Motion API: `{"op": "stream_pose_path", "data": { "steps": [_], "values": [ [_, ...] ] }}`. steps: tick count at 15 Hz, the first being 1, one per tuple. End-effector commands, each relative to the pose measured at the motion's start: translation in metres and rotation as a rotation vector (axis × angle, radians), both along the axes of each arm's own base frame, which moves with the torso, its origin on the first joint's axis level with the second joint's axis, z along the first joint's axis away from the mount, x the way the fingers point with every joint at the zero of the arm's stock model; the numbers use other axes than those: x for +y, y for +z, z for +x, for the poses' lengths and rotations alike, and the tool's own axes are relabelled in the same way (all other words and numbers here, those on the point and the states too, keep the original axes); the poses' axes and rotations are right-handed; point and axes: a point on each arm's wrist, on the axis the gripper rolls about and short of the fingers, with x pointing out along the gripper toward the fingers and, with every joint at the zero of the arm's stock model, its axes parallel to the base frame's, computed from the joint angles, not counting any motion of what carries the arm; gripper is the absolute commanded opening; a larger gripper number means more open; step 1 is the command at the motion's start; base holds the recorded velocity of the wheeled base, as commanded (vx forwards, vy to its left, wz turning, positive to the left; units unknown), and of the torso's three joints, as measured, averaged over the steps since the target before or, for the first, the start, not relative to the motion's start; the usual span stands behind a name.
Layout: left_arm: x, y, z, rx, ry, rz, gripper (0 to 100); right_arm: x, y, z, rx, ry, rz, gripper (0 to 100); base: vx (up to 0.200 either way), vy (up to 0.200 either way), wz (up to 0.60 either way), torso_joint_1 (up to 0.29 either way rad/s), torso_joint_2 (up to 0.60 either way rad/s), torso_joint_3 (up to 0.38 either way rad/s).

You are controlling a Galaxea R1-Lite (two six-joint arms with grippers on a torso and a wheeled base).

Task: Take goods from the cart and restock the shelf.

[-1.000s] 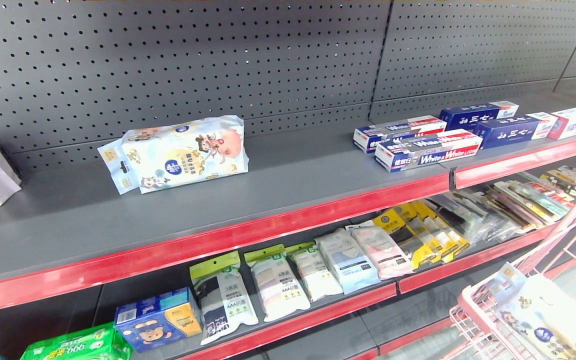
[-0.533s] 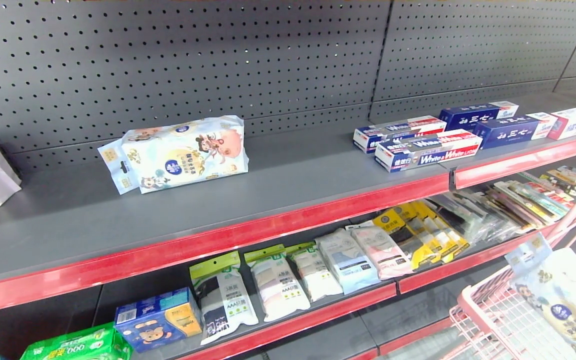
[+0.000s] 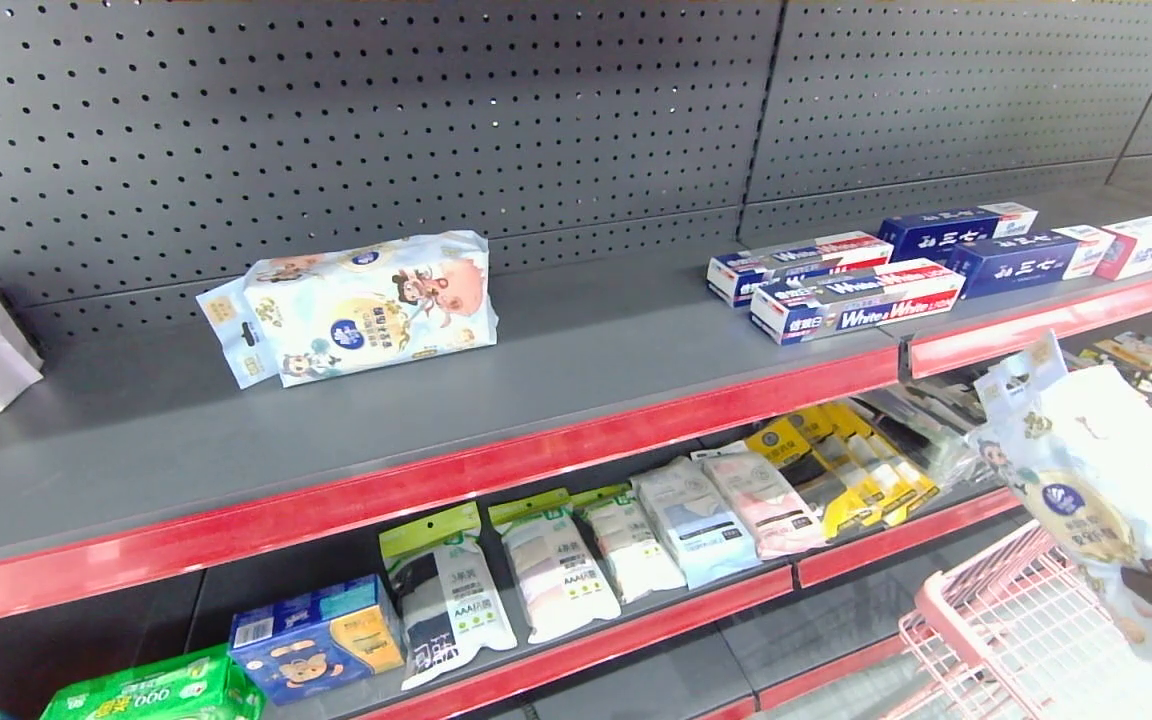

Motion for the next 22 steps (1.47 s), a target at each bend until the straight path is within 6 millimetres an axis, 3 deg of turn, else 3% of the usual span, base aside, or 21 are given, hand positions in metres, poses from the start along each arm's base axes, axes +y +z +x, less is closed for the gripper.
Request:
{"op": "stream_pose_path", "data": {
  "steps": [1,5,7,9,13,16,18,20,22],
  "values": [
    [0.0,0.0,0.0,0.001,0.0,0.0,100,0.033,0.045,-0.013,-0.253,0.068,-0.021,0,0.0,0.0,0.0,0.0,0.0,0.0],
    [0.0,0.0,0.0,0.001,0.0,0.0,100,0.054,0.087,-0.009,-0.415,0.154,0.068,0,0.0,0.0,0.0,0.0,0.0,0.0],
    [0.0,0.0,0.0,0.001,0.0,0.0,100,0.074,0.099,-0.012,-0.448,0.276,0.233,0,0.0,0.0,0.0,0.0,0.0,0.0],
    [0.0,0.0,0.0,0.001,0.0,0.0,100,0.083,0.1,-0.015,-0.432,0.34,0.262,0,0.0,0.0,0.0,0.0,0.0,0.0],
    [0.0,0.0,0.0,0.001,0.0,0.0,100,0.08,0.093,-0.016,-0.419,0.262,0.2,0,0.0,0.0,0.0,0.0,0.0,0.0],
    [0.0,0.0,0.0,0.001,0.0,0.0,100,0.059,0.084,-0.013,-0.395,0.081,0.152,0,0.0,0.0,0.0,0.0,0.0,0.0],
    [0.0,0.0,0.0,0.001,0.0,0.0,100,0.056,0.08,-0.023,-0.389,0.074,0.149,0,0.0,0.0,0.0,0.0,0.0,0.0],
    [0.0,0.0,0.0,0.002,0.0,0.0,100,0.054,0.077,-0.051,-0.313,0.193,0.1,0,0.0,0.0,0.0,0.0,0.0,0.0],
    [0.0,0.0,0.0,0.002,0.0,0.0,100,0.051,0.076,-0.051,-0.264,0.165,0.063,0,0.0,0.0,0.0,0.0,0.0,0.0]
  ]
}}
